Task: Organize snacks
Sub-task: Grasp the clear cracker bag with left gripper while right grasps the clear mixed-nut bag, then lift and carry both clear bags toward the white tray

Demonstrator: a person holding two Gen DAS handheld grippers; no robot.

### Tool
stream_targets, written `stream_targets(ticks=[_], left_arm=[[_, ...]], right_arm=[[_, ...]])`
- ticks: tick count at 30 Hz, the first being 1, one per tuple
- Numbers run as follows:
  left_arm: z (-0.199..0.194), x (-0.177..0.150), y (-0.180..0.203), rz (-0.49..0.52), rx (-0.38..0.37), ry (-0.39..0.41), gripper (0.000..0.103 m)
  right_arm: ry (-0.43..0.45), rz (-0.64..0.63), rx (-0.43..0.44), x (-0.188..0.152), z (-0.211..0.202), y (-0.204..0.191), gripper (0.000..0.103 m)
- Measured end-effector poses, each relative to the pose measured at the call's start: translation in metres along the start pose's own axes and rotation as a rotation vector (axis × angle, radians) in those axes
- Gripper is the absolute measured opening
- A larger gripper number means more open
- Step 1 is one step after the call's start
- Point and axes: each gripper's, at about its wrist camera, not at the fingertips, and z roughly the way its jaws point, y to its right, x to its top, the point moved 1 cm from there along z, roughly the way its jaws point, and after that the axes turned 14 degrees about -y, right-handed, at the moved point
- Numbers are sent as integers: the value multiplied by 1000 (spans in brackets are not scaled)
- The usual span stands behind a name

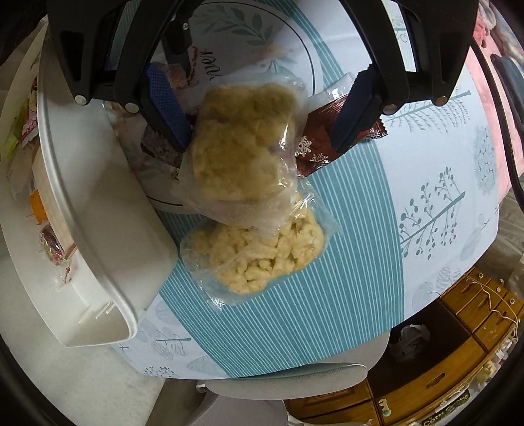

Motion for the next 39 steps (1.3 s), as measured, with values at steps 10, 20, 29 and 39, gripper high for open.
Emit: stream_targets(ticks=[10, 20, 29, 39], left_arm=[[2, -6, -1, 25, -40, 19, 56], [-11, -23, -10, -9, -40, 30, 53], [-52, -64, -16, -39, -35, 72, 53], [-63, -138, -36, -175, -73, 53, 53]], right_arm=[[29, -97, -32, -1, 2, -13, 65], [-42, -112, 29, -3, -5, -4, 50], [-62, -157, 71, -18, -32, -2, 49], [-78, -258, 116, -45, -81, 3, 49]])
